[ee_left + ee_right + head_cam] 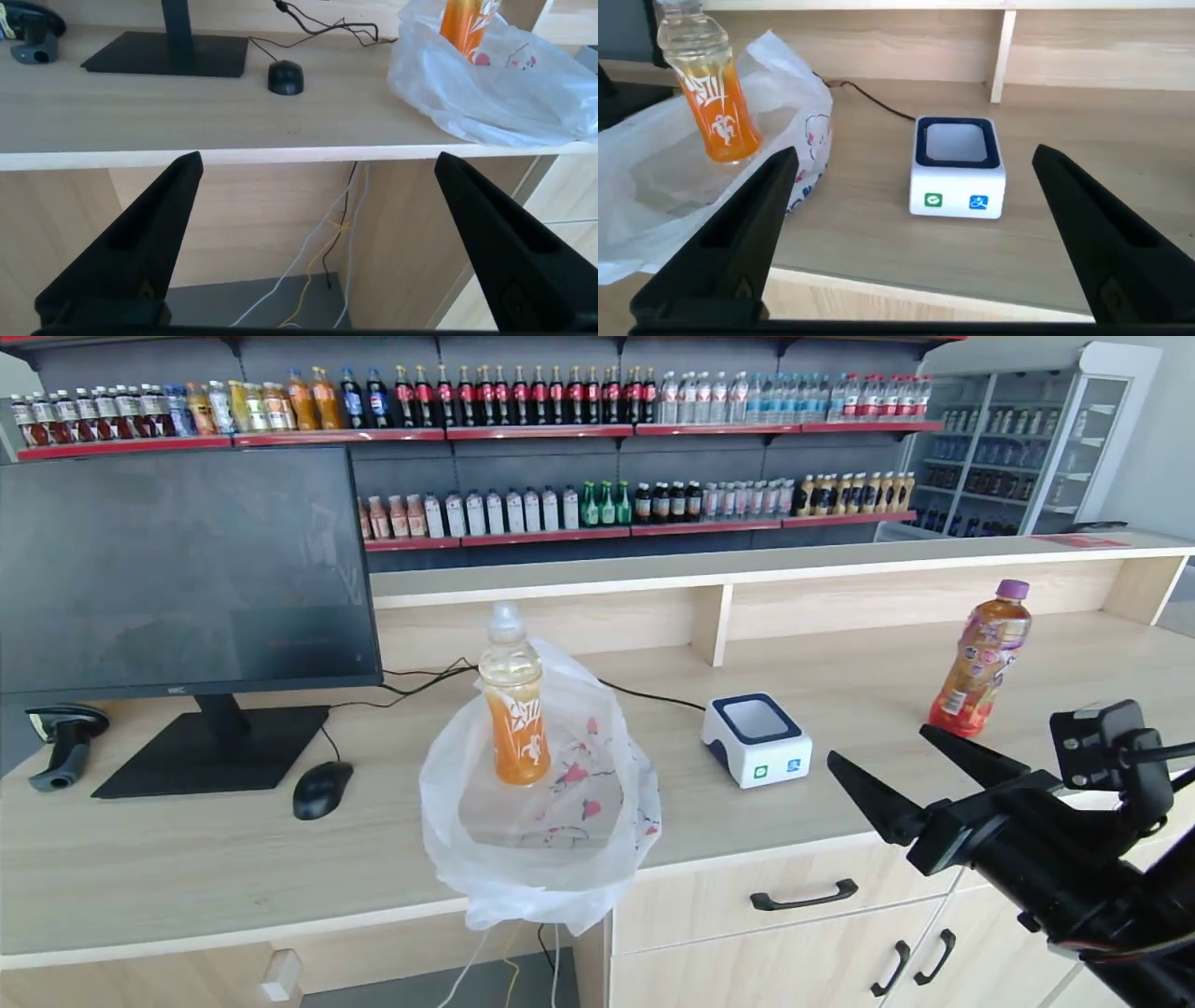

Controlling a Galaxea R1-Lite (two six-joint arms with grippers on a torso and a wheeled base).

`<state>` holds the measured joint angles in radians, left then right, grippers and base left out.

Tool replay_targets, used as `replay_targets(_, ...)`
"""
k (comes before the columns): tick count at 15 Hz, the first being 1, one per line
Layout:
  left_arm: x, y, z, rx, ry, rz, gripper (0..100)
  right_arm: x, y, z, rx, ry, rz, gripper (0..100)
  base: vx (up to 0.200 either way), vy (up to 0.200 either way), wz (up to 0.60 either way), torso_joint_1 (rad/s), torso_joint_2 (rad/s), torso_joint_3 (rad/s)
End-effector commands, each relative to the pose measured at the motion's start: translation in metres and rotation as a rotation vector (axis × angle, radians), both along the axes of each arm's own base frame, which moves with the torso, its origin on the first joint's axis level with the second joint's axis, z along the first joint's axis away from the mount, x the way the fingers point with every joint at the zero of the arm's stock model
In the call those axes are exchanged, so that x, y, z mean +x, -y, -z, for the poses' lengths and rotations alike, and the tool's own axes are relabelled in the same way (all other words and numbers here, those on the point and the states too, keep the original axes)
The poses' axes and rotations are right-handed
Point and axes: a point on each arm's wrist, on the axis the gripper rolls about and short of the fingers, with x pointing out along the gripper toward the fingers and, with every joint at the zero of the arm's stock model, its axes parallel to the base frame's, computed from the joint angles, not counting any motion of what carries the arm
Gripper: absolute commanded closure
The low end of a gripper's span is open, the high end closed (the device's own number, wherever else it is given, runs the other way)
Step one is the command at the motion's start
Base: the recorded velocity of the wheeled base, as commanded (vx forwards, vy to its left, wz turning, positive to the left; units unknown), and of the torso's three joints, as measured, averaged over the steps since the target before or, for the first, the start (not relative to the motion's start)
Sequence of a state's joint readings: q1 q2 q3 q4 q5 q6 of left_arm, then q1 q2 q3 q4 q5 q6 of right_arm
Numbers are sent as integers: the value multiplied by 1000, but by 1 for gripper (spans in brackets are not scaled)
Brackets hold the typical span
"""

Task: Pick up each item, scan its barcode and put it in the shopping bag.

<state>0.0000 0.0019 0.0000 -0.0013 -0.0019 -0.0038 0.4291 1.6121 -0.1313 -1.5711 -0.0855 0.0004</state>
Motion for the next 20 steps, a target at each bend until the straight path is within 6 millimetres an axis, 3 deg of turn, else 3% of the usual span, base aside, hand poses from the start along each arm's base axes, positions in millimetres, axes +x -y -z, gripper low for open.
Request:
replay_targets(1, 0, 0, 0, -1, 1, 0, 0, 3, 0, -5, 11, 22, 8, 0, 0, -200, 0, -2, 2, 7)
replay_targets(5, 0, 0, 0, -1, 1, 0, 0, 13, -2, -1, 20, 5, 15, 0, 0, -200, 0, 2, 1, 4)
replay_targets(9, 0, 0, 0, -2, 1, 0, 0, 59, -20, -8, 78, 49, 18, 0, 0, -200, 0, 4, 2, 2)
replay_targets(13, 0, 0, 0, -4, 1, 0, 0, 53, -19, 2, 45, 11, 16, 0, 0, -200, 450, 5, 4, 4)
replay_targets(15, 0, 0, 0, -4, 1, 0, 0, 54, -17, -6, 10, 57, 31, 0, 0, -200, 600, -2, 2, 5)
replay_targets(17, 0, 0, 0, -5, 1, 0, 0, 55, -17, -8, -18, 77, 35, 0, 0, -200, 0, 2, 2, 2)
replay_targets(20, 0, 0, 0, -12, 1, -2, 0, 45, -13, 5, -41, 16, 33, 0, 0, -200, 0, 4, 2, 2)
